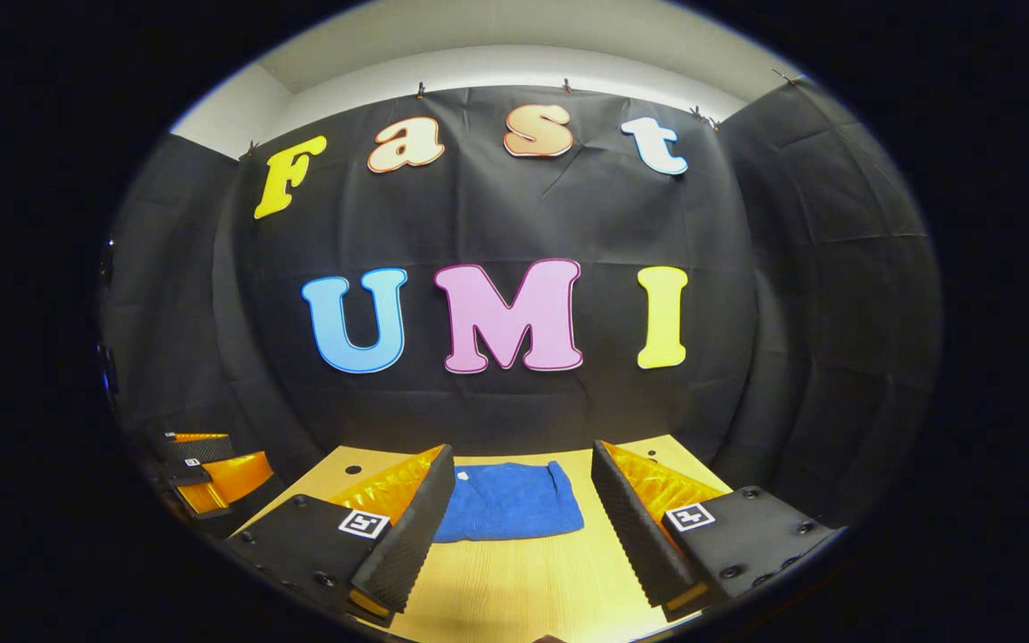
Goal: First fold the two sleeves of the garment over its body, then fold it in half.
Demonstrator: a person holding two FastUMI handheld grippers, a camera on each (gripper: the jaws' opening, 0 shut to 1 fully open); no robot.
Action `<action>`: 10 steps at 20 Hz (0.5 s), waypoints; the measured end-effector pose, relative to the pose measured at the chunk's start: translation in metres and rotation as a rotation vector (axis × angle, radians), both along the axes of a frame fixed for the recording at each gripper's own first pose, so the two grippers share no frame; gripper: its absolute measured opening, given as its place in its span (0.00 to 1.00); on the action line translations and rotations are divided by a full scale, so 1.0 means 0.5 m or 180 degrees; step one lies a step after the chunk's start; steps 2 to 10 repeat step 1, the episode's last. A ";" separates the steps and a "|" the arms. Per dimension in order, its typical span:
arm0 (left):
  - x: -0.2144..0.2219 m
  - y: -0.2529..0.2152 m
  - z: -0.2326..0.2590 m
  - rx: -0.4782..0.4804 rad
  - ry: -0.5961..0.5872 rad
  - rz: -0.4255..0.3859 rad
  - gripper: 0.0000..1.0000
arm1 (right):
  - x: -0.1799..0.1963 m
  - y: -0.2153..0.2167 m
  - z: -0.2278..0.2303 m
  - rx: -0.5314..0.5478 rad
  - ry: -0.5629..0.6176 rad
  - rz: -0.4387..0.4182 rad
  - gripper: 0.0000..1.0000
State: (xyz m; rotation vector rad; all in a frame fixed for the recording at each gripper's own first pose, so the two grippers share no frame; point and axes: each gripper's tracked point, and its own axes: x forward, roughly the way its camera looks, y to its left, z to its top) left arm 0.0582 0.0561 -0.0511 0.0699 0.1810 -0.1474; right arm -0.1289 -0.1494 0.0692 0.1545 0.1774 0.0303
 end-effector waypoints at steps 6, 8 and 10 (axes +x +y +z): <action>-0.003 -0.001 0.002 -0.0017 -0.0002 0.0026 0.82 | 0.002 0.004 0.005 -0.0004 -0.0012 0.0015 0.96; -0.003 -0.001 0.002 -0.0017 -0.0002 0.0026 0.82 | 0.002 0.004 0.005 -0.0004 -0.0012 0.0015 0.96; -0.003 -0.001 0.002 -0.0017 -0.0002 0.0026 0.82 | 0.002 0.004 0.005 -0.0004 -0.0012 0.0015 0.96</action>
